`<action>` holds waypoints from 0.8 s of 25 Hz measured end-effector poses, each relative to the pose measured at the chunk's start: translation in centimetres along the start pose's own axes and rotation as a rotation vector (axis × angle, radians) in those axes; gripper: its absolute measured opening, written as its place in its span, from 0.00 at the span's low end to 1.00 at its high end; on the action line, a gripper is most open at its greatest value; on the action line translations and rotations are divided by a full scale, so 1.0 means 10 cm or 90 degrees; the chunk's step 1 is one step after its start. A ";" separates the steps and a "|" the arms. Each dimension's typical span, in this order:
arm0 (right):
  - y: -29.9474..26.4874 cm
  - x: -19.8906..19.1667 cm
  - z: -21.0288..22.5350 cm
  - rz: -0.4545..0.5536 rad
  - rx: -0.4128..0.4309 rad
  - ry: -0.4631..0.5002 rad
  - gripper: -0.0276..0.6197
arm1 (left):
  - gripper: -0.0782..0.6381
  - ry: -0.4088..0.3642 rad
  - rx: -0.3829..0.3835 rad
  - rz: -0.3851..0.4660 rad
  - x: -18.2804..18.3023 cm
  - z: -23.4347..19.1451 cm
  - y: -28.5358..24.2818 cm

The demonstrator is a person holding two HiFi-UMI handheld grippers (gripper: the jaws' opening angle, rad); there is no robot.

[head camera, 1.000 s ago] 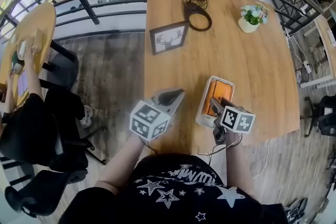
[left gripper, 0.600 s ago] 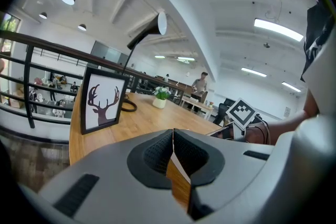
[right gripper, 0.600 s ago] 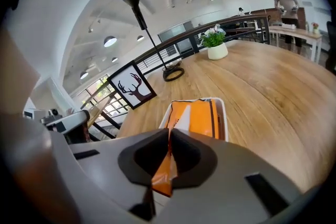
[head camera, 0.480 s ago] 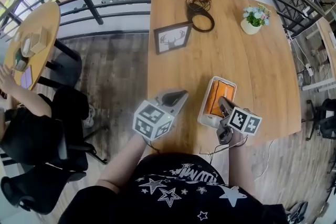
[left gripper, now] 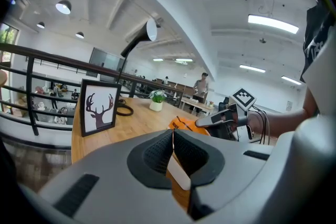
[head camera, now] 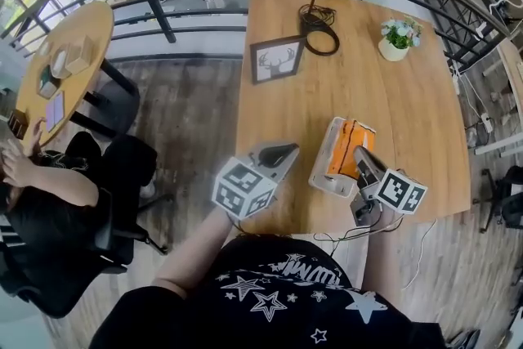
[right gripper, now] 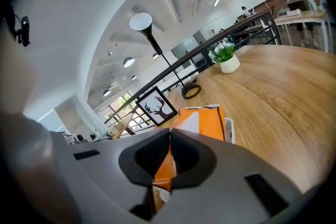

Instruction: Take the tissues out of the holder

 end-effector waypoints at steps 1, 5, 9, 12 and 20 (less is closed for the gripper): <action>0.06 0.03 -0.03 0.009 0.008 0.001 0.07 | 0.13 0.000 0.001 0.001 0.01 0.05 0.02; 0.34 0.07 -0.10 0.027 0.036 0.009 0.07 | 0.13 -0.007 0.009 0.006 0.00 0.30 0.08; 0.60 0.03 -0.15 0.036 0.067 0.019 0.07 | 0.13 -0.014 0.027 0.018 -0.02 0.52 0.18; 0.78 -0.06 -0.17 0.039 0.088 0.035 0.07 | 0.13 -0.020 0.041 0.020 -0.08 0.73 0.26; 1.26 -0.39 0.00 0.012 0.132 0.025 0.07 | 0.13 -0.016 0.069 0.008 -0.28 1.40 0.31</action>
Point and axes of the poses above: the fingertips, and each gripper's own axes: y backward along the fingers, z to its right, x out of its top, the point moved 9 cm from there along y, backward along the fingers, and after that the axes turned 2 degrees about -z, right-handed, at the moved point
